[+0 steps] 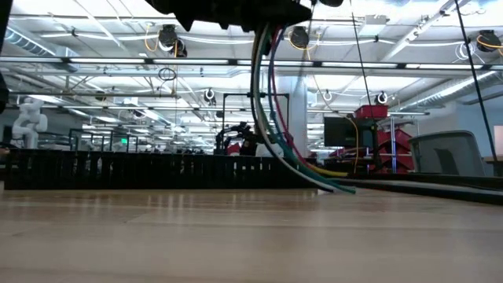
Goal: Ziptie cables
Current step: Wrap the cable wires with black zip tie
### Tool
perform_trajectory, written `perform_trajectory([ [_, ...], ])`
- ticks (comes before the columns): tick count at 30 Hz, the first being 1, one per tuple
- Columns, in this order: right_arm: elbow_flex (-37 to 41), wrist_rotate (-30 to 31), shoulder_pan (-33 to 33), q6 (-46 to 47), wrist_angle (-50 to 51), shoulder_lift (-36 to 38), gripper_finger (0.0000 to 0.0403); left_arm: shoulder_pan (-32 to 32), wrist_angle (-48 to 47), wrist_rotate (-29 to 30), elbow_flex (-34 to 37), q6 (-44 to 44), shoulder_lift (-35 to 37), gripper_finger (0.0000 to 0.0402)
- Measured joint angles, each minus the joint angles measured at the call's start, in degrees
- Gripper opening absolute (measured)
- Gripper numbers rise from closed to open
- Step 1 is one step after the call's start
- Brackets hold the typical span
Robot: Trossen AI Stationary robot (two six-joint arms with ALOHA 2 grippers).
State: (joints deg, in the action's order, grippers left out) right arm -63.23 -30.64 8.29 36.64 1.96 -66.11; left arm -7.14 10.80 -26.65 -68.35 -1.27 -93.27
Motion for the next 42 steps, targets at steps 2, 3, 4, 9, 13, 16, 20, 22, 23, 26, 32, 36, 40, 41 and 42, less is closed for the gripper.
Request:
perform_trajectory([
  [2, 0.06, 0.46, 0.05, -0.48, -1.42, 0.01, 0.0136, 0.03, 0.03, -0.02, -0.03, -1.00, -0.10, 0.0010],
  [3, 0.06, 1.00, 0.30, -1.39, -1.92, 0.09, 0.0142, 0.04, 0.32, -0.02, -0.02, -1.68, -0.50, 0.0010],
  [4, 0.03, 1.68, 0.52, -2.31, -2.26, 0.11, 0.0146, 0.05, 1.06, -0.04, -0.02, -2.60, -0.81, 0.0010],
  [9, 0.06, 5.44, 2.59, -8.03, -7.90, 1.53, 0.0155, -0.44, 9.61, -0.07, -0.01, -8.98, -0.89, 0.0011],
  [13, -2.13, 10.07, 4.05, -16.09, 0.44, 5.77, 0.0151, -2.77, 22.01, -1.71, -0.01, -16.08, -0.83, 0.0010],
  [16, -6.29, 18.92, 3.75, -23.23, 14.32, 8.18, 0.0149, -5.35, 23.06, -3.72, -0.10, -19.00, -0.10, 0.0005],
  [20, -11.14, 34.35, 0.92, -32.38, 25.78, 8.36, 0.0149, -8.08, 21.06, -3.67, -0.10, -19.44, -0.04, 0.0005],
  [22, -11.27, 39.77, -0.73, -35.95, 26.01, 7.36, 0.0148, -8.92, 21.06, -2.90, -0.10, -19.39, -0.09, 0.0005],
  [23, -11.27, 41.88, -1.37, -37.49, 26.00, 6.54, 0.0148, -9.21, 21.16, -2.65, -0.10, -19.39, -0.09, 0.0005],
  [26, -11.27, 46.84, -2.82, -41.18, 25.25, 2.80, 0.0148, -9.73, 21.41, -1.00, -0.10, -19.22, -0.09, 0.0005],
  [32, -11.18, 49.01, -3.95, -48.00, 14.87, -4.13, 0.0148, -10.53, 21.84, 1.94, -0.10, -19.00, -0.09, 0.0005],
  [36, -11.18, 51.71, -3.96, -49.97, 14.02, -4.20, 0.0148, -10.79, 21.81, 2.08, -0.10, -19.26, -0.09, 0.0005],
  [40, -11.18, 53.04, -3.93, -51.44, 12.47, -2.33, 0.0148, -10.87, 21.85, 2.09, -0.10, -19.33, -0.09, 0.0005],
  [41, -11.18, 53.16, -3.95, -51.12, 12.07, -1.81, 0.0148, -10.88, 21.86, 2.12, -0.10, -19.32, -0.09, 0.0005],
  [42, -11.20, 53.14, -3.98, -50.86, 12.11, -1.30, 0.0148, -10.89, 21.85, 2.33, -0.10, -19.30, -0.09, 0.0005],
])
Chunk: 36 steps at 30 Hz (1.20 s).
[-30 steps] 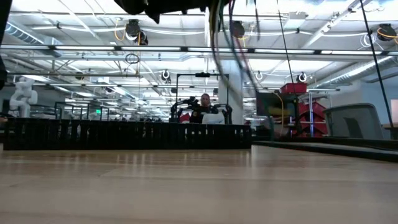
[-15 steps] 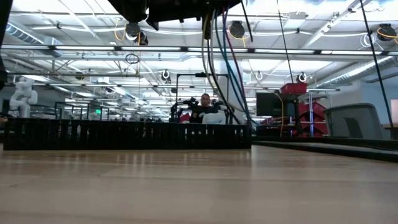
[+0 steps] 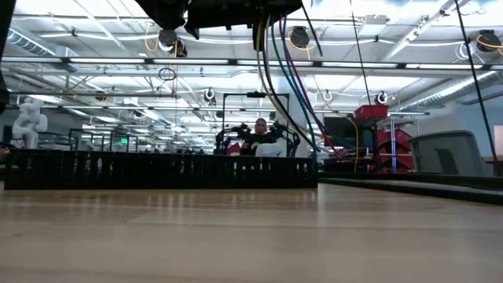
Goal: Ziptie cables
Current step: Wrap the cable wires with black zip tie
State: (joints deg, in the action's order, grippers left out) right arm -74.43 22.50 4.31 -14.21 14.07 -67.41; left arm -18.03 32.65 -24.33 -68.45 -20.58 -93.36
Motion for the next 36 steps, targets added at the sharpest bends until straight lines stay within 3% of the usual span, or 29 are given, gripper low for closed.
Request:
perform_trajectory([
  [10, 0.00, -1.53, -3.36, 2.39, -0.29, -1.20, 0.0148, -0.13, -0.36, 0.88, -0.02, 0.04, 0.00, 0.0005],
  [21, 0.00, -1.42, -2.04, 1.59, -6.60, -2.74, 0.0148, -0.17, -0.17, 2.01, 0.00, 0.00, 0.00, 0.0009],
  [36, 0.02, -1.58, -1.26, 2.85, -6.18, -4.53, 0.0145, -0.21, -0.14, 2.35, -0.02, 0.16, 0.00, 0.0010],
])
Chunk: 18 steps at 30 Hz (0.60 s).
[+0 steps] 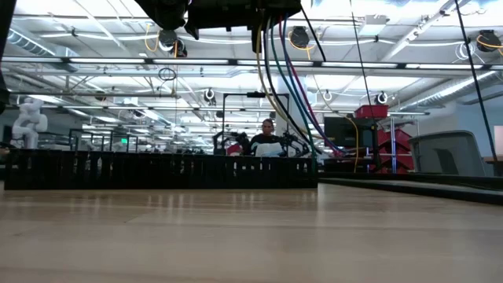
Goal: Ziptie cables
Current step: Wrap the cable wires with black zip tie
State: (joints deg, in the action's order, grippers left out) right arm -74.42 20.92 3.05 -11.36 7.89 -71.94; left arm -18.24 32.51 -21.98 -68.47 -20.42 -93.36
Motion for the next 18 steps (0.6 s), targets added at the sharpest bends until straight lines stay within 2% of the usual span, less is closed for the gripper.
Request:
perform_trajectory([
  [7, -0.02, 0.18, 0.00, -0.30, -0.05, -0.09, 0.0109, 0.00, -0.02, -0.01, 0.01, 0.17, 0.00, 0.0011],
  [16, 0.00, 0.33, 0.00, -1.64, -0.27, -0.09, 0.0026, -0.02, 0.03, 0.45, 0.01, 0.25, 0.00, 0.0011],
  [18, 0.00, 0.32, 0.00, -1.74, -0.27, -0.09, 0.0021, -0.03, 0.03, 0.46, 0.02, 0.28, 0.00, 0.0011],
])
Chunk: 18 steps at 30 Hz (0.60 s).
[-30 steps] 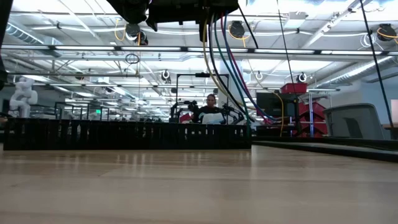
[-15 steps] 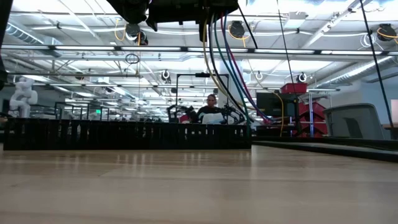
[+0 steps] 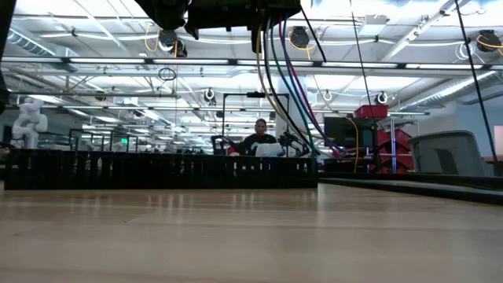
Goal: Ziptie cables
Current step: Wrap the cable wires with black zip tie
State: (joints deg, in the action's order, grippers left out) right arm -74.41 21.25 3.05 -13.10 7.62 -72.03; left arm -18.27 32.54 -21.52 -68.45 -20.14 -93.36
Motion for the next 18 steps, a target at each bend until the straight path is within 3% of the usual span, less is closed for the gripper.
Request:
perform_trajectory([
  [6, 0.00, 0.03, 0.00, 0.00, 0.01, 0.00, 0.0021, 0.01, 0.10, 1.86, 0.01, -0.06, 0.00, 0.0014],
  [10, 0.00, -0.21, 0.17, 0.34, 1.59, 0.83, 0.0021, -0.06, -2.76, 0.37, 0.01, -0.14, 2.02, 0.0044],
  [14, 0.00, -0.34, 0.98, 1.74, 4.24, 2.78, 0.0021, -0.36, -11.69, -0.57, -0.02, 9.82, 7.11, 0.0095],
  [18, 0.00, 0.24, 2.25, 2.84, 6.79, 3.70, 0.0021, -0.67, -21.62, 3.52, -0.02, 18.65, 11.56, 0.0139],
])
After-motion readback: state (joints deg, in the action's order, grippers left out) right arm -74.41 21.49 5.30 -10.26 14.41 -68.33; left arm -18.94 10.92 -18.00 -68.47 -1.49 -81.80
